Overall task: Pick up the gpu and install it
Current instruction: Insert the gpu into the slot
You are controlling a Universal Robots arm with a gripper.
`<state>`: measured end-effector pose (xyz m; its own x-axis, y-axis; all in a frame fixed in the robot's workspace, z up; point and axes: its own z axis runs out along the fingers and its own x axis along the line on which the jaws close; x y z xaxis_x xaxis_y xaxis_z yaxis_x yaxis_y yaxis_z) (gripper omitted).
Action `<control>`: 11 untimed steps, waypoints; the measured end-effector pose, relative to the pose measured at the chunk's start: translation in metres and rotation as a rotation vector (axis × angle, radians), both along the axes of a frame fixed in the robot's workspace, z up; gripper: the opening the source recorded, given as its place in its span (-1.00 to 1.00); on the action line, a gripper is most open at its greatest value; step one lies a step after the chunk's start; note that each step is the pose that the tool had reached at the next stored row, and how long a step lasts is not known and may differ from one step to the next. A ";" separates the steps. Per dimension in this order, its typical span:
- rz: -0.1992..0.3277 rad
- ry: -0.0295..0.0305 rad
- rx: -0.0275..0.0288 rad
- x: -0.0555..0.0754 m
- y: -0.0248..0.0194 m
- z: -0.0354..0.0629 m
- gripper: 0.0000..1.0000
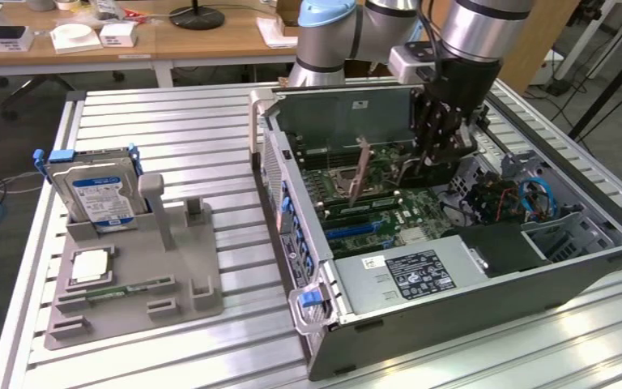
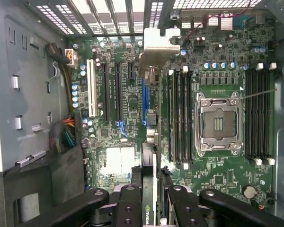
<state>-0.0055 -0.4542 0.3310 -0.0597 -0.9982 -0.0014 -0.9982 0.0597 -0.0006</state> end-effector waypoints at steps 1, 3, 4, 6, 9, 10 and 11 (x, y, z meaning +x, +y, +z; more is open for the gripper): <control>0.000 0.0000 0.0000 0.000 0.0000 -0.0005 -0.47; 0.000 0.0000 0.0000 -0.001 0.0000 -0.0015 -0.47; 0.000 0.0001 -0.0001 -0.001 0.0000 -0.0018 -0.47; 0.000 0.0001 -0.0003 -0.001 0.0000 -0.0020 -0.47; 0.000 0.0000 0.0000 -0.001 0.0000 -0.0027 -0.47; 0.000 0.0000 0.0000 -0.001 0.0000 -0.0028 -0.47; 0.000 0.0000 0.0000 -0.001 0.0000 -0.0030 -0.47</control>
